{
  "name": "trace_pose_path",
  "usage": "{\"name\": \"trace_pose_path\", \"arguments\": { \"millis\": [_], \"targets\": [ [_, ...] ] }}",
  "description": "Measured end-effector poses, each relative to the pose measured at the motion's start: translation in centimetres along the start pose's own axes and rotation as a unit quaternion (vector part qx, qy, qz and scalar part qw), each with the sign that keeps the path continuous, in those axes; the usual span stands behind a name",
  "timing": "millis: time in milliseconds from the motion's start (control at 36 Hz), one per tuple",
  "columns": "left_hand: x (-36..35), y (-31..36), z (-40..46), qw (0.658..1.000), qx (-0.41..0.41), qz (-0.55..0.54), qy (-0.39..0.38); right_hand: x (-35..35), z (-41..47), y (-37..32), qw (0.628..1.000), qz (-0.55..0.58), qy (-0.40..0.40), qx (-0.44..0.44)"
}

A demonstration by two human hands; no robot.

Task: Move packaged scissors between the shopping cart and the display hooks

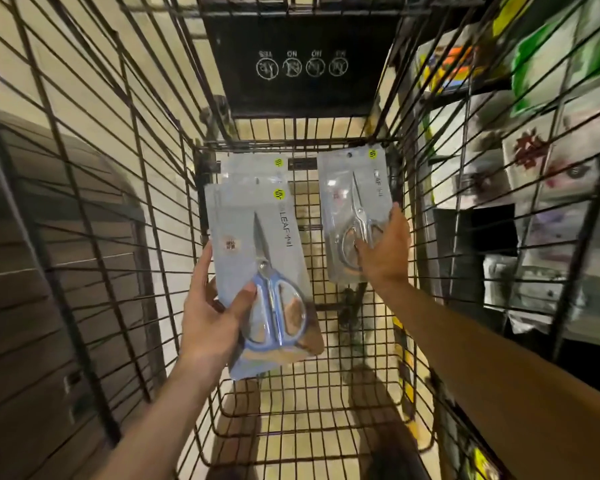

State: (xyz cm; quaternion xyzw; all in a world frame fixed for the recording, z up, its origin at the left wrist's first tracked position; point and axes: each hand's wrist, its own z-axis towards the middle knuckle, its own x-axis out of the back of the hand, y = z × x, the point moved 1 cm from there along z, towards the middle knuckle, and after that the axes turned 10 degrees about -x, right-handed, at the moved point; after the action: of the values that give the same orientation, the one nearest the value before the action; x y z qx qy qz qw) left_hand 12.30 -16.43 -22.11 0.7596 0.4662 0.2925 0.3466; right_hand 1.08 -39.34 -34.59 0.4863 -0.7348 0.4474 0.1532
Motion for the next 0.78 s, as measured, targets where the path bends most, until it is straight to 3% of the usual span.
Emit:
{"name": "trace_pose_path", "arguments": {
  "millis": [222,528,639,778],
  "targets": [
    [0.2,0.2,-0.1,1.000,-0.004,0.017,-0.021,0.6,-1.7,-1.1,0.998,-0.001,0.051,0.031],
    [0.2,0.1,-0.8,0.998,-0.052,0.020,-0.027,0.0,-2.3,0.6,0.996,0.083,-0.040,-0.019],
    [0.9,0.0,-1.5,0.997,-0.071,0.035,-0.024,0.0,-3.2,0.8,0.995,0.073,-0.064,0.001],
    [2.2,2.2,-3.3,0.993,-0.104,0.049,-0.027,1.4,-6.6,0.7,0.985,0.142,-0.098,-0.007]
  ]
}}
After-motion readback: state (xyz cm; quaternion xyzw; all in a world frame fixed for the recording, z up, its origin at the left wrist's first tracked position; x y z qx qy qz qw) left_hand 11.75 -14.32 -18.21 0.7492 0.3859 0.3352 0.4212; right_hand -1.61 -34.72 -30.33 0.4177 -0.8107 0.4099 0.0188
